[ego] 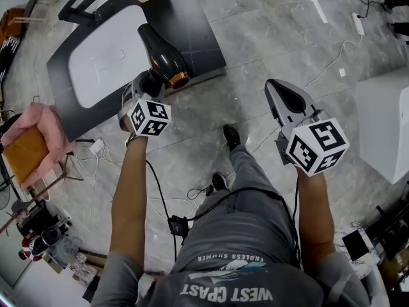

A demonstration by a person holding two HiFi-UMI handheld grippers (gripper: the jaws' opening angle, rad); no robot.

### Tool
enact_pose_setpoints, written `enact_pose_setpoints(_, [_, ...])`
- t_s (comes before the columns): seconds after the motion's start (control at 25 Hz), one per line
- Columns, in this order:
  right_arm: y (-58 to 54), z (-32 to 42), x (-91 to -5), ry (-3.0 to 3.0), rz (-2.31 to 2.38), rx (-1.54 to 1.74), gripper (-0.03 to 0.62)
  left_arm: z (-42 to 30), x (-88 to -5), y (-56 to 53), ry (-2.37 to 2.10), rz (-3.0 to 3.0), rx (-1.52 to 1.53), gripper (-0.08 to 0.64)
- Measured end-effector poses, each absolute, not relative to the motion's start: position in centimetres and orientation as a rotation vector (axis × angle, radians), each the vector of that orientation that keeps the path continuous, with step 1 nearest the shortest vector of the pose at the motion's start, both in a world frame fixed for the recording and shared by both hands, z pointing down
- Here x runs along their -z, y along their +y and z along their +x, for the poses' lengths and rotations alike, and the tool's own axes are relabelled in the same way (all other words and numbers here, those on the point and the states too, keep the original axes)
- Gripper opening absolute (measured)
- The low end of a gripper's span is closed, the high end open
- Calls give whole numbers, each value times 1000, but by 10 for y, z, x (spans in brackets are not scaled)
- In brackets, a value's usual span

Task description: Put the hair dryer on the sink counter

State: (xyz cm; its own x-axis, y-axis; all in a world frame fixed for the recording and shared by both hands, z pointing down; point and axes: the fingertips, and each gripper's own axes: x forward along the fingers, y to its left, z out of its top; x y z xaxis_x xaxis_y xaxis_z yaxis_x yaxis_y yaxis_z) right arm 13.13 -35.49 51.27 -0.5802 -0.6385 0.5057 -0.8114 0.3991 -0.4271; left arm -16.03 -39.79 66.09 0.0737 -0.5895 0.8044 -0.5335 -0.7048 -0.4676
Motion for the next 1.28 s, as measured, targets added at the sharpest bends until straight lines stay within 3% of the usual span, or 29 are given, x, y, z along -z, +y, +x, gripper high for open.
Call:
enact_pose_setpoints(1.12, [-339, 118, -522, -2354, 1286, -1002, 28, -161, -671, -400, 989, -2252, 1854, 247])
enact_pose_setpoints(1.28, [-337, 117, -520, -2353, 1286, -1000, 28, -159, -667, -398, 945, -2302, 1881, 316])
